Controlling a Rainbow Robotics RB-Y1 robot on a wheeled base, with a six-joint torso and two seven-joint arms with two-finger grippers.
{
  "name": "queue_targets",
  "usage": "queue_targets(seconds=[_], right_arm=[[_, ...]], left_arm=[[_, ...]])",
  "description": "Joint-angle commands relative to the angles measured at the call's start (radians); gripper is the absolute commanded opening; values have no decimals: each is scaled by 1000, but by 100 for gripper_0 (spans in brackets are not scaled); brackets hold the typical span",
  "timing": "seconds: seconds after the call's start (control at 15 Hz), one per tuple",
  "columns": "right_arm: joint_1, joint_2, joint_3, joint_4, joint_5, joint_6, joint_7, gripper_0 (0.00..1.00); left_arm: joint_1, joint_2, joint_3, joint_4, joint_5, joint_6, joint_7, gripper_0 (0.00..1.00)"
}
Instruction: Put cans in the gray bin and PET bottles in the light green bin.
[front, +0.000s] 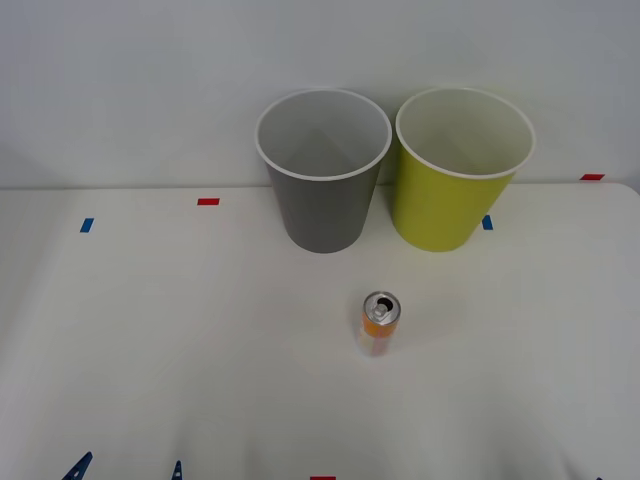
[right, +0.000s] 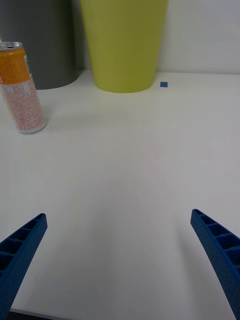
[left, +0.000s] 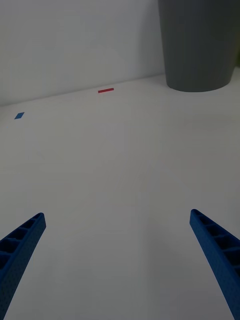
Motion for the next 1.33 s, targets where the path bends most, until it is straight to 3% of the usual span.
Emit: queue_targets(seconds=[0.07, 1.33], right_arm=[[0, 0, 0, 0, 0, 0, 0, 100], [0, 0, 0, 0, 0, 0, 0, 100]], left_arm=[[0, 0, 0, 0, 0, 0, 0, 100], [0, 0, 0, 0, 0, 0, 0, 100]])
